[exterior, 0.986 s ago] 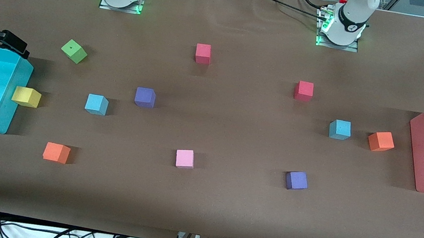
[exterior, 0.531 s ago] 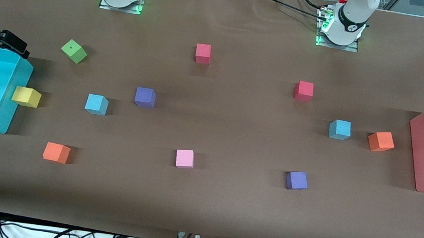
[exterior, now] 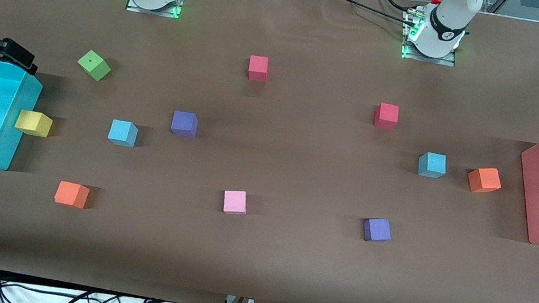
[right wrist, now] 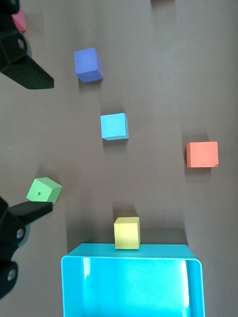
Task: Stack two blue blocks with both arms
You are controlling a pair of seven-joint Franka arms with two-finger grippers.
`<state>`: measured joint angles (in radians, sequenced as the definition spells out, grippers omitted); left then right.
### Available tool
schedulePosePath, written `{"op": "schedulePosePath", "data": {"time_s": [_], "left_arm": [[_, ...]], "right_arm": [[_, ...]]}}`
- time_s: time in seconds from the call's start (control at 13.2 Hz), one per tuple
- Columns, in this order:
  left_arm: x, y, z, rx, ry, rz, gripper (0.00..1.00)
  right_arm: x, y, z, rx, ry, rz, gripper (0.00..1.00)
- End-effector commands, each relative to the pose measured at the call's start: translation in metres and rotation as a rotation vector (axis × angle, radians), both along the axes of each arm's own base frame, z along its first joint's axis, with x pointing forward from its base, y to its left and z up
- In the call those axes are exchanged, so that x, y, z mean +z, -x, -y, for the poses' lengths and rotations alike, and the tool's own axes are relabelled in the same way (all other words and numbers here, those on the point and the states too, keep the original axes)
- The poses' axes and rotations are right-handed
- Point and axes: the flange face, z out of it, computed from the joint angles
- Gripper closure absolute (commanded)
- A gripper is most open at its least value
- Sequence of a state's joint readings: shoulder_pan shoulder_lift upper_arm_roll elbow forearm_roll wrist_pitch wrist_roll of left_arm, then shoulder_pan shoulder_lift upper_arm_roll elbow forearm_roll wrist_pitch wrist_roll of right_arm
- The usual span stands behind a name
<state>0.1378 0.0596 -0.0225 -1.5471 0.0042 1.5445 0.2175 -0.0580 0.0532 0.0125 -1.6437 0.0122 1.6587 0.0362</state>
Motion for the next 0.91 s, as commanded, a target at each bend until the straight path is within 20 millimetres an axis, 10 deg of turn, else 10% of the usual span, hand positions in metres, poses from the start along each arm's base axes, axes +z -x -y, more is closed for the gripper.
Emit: {"op": "schedulePosePath", "data": {"time_s": [0.0,0.83], "left_arm": [[0.0040,-0.0031,0.0007,0.005,0.017,0.014,0.00],[0.0043,-0.0044,0.0000,0.032,0.010,0.023,0.00]], "right_arm": [[0.0028,0.0032,-0.0003,0.004,0.014,0.008,0.00],[0.0033,0.0025,-0.0002,0.005,0.014,0.015,0.00]]}}
